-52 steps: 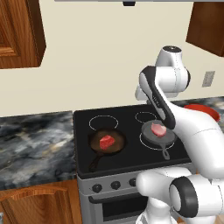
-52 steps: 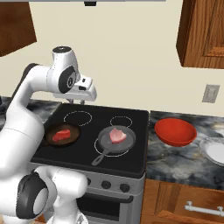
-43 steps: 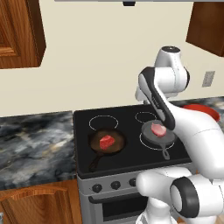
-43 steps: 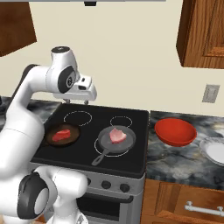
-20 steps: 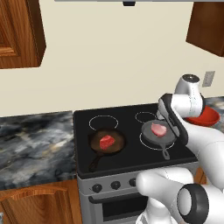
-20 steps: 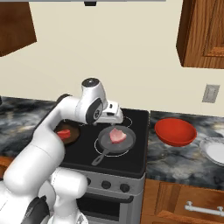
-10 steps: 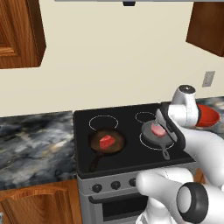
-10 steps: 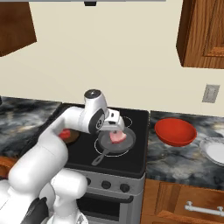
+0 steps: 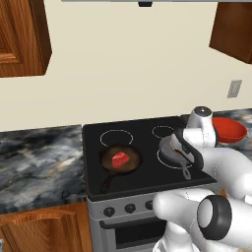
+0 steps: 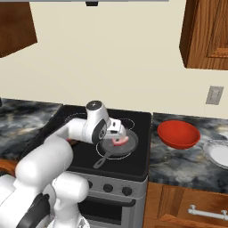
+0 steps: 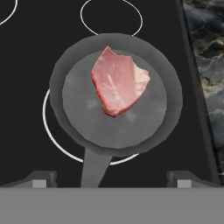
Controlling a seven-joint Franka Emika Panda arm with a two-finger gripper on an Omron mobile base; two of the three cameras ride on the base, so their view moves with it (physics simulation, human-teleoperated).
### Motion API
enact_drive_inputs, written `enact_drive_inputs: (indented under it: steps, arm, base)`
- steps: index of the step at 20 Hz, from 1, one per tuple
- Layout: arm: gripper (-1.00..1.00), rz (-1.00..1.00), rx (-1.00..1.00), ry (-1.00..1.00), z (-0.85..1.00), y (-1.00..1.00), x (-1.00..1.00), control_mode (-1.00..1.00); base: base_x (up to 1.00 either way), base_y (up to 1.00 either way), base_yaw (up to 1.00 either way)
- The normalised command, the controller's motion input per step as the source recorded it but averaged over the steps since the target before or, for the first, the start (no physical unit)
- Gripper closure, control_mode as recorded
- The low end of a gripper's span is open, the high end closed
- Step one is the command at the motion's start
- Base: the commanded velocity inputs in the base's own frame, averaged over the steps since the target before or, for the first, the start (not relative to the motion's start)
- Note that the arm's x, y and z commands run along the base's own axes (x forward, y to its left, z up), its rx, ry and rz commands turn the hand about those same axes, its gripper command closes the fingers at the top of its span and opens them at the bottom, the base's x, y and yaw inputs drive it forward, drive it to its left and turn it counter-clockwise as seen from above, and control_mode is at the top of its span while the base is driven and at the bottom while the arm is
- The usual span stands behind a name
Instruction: Place one of the steaks on the plate and the other in the bowl. Then place the bowl in the fridge.
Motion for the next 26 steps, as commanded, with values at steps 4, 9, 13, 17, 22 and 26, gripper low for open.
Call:
enact_drive_inputs:
  steps: [4, 9, 13, 17, 22, 26]
  arm:
    - [-1.00, 0.00, 0.00, 0.00, -0.21, 0.11, 0.17, -1.00]
    - [-1.00, 0.00, -0.01, 0.00, -0.19, 0.02, 0.09, -1.00]
    - [-1.00, 0.00, -0.07, 0.00, -0.04, 0.00, 0.13, -1.00]
    - [-1.00, 0.00, -0.08, 0.00, 0.00, 0.00, 0.19, -1.00]
    - [-1.00, 0.00, -0.01, -0.01, -0.12, 0.00, 0.26, -1.00]
    - [-1.00, 0.00, 0.00, -0.01, -0.14, 0.00, 0.36, -1.00]
  base:
    - [0.00, 0.00, 0.00]
    - [0.00, 0.00, 0.00]
    - [0.00, 0.00, 0.00]
    - [0.00, 0.00, 0.00]
    - [0.00, 0.00, 0.00]
    - [0.00, 0.00, 0.00]
